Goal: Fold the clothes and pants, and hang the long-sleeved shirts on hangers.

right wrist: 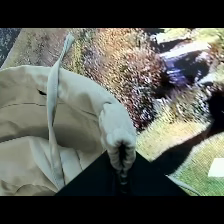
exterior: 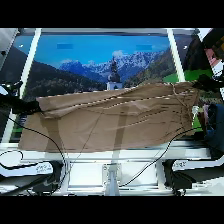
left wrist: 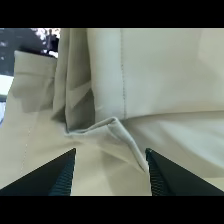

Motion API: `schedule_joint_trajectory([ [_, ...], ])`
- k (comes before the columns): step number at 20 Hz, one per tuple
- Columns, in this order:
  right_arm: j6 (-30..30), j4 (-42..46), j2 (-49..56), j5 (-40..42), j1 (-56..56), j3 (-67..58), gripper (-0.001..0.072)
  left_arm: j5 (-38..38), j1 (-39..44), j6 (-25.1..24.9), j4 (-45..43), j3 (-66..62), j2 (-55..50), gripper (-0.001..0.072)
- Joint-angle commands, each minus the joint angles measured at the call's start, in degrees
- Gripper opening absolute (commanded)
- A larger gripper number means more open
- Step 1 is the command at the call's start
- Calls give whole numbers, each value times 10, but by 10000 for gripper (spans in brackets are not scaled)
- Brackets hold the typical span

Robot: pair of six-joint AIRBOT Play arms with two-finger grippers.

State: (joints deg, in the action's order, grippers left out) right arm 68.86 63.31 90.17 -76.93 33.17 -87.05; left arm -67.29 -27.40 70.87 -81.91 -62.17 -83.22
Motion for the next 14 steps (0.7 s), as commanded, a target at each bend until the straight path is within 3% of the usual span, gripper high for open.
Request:
schedule_joint_trajectory([
  [1, -5, 0, 0, 0, 0, 0, 33, -11, -11, 45, -1, 1, 0, 424],
  [2, -5, 0, 0, 0, 0, 0, 32, -8, -14, 64, -1, 1, 0, 319],
  [6, -5, 0, 0, 0, 0, 0, 33, 16, -10, 124, 1, 1, -3, 311],
  [7, -5, 0, 0, 0, 0, 0, 33, 20, -10, 135, 3, 1, -4, 447],
  [8, -5, 0, 0, 0, 0, 0, 33, 19, -9, 140, 11, 1, -5, 665],
  [9, -5, 0, 0, 0, 0, 0, 32, 20, -9, 141, 20, 1, -5, 709],
  [14, -5, 0, 0, 0, 0, 0, 32, 20, -9, 160, 35, 1, -6, 669],
])
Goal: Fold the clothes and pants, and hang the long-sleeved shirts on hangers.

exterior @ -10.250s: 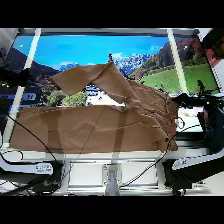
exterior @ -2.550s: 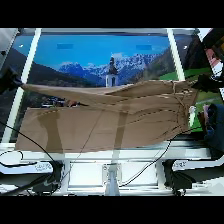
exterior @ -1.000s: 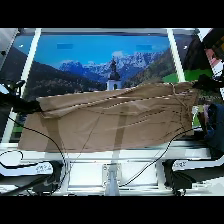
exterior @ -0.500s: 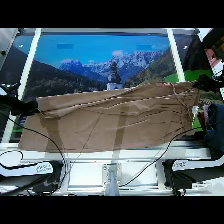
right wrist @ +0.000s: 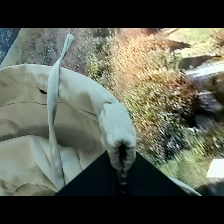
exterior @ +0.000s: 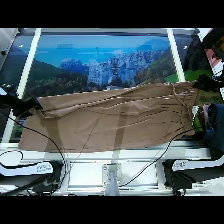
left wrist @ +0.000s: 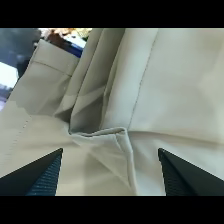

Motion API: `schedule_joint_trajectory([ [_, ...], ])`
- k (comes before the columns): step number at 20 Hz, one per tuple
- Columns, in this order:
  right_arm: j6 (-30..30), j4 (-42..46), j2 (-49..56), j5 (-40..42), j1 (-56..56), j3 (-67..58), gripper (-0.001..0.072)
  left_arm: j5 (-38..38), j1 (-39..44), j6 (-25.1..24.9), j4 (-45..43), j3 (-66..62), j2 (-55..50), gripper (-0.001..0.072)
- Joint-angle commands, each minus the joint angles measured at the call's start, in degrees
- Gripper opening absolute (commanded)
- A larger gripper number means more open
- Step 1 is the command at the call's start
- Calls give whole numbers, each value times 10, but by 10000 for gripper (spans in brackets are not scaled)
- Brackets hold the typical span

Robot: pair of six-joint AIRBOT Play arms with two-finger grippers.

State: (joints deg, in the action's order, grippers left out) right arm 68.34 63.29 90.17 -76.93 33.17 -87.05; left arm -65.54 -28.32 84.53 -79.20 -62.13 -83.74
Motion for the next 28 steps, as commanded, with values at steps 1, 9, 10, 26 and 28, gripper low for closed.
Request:
schedule_joint_trajectory([
  [1, 0, 0, 0, 0, 0, 0, 33, 3, 0, 31, 6, 0, -3, 603],
  [9, 0, 0, 0, -5, 0, 0, 33, 20, 26, 72, -3, 0, -52, 342],
  [10, 0, 0, 0, -6, 0, 0, 32, 19, 28, 72, -3, 0, -51, 257],
  [26, 1, -17, -1, -75, 0, -26, 31, 74, 20, 39, 57, -210, 76, 20],
  [28, 2, -18, -1, -70, 0, -34, 31, 131, 14, 58, 93, -220, 76, 20],
])
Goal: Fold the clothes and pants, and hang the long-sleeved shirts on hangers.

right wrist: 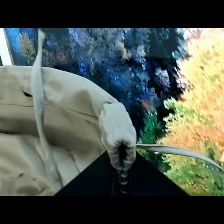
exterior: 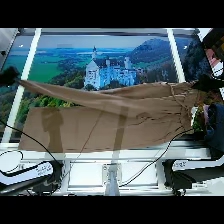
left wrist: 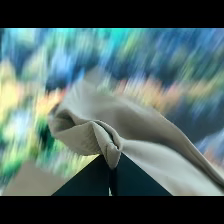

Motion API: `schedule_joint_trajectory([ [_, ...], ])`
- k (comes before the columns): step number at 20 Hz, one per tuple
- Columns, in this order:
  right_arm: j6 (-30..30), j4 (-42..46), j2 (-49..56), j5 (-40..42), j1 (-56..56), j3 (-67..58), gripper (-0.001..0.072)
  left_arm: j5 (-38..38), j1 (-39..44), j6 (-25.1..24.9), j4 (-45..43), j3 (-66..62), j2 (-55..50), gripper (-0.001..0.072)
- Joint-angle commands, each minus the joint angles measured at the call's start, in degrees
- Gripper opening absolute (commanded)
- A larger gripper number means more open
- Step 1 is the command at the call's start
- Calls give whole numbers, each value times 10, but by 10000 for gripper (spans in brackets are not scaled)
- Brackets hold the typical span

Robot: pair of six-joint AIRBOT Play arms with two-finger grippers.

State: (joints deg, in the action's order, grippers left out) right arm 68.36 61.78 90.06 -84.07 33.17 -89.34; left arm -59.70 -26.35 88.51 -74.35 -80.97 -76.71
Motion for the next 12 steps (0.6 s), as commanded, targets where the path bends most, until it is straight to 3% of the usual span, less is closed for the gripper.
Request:
schedule_joint_trajectory([
  [1, 3, -3, 0, 11, 0, -12, 32, 96, -9, 35, 52, -32, 5, 20],
  [5, 37, -5, 0, 93, 0, -12, 32, 120, -9, 51, 54, -31, -1, 20],
  [12, 51, -3, 16, 230, -1, -12, 32, -12, -8, 49, -53, -31, -83, 21],
])
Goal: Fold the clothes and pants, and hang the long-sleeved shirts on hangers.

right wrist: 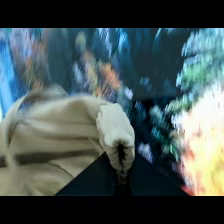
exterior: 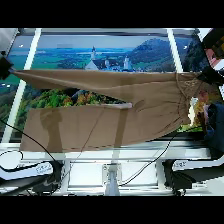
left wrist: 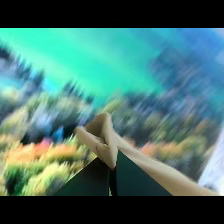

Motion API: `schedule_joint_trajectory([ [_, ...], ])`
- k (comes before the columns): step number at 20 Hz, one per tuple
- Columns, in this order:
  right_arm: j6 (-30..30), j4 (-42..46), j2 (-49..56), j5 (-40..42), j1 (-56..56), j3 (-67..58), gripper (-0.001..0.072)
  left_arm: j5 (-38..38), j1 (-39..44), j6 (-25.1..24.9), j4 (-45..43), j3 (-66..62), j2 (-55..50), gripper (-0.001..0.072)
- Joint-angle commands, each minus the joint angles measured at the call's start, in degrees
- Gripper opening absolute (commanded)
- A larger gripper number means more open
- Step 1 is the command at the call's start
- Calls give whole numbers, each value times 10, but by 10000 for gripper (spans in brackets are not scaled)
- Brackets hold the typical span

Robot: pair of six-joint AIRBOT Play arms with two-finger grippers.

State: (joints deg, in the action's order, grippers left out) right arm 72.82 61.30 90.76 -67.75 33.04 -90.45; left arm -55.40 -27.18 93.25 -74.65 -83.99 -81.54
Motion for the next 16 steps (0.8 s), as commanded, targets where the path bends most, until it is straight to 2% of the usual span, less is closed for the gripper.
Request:
schedule_joint_trajectory([
  [1, 6, 2, 19, 73, 0, -1, 32, -62, 0, 2, -52, 1, -50, 20],
  [8, -3, 4, 108, 82, -29, -1, 32, -3, 28, 5, -70, 59, -83, 20],
  [14, -4, 5, 119, 115, -57, -1, 32, -15, 38, 53, -116, 107, -85, 20],
  [16, -4, 1, 118, 120, -57, -1, 33, 30, 35, 79, -96, 104, -80, 21],
])
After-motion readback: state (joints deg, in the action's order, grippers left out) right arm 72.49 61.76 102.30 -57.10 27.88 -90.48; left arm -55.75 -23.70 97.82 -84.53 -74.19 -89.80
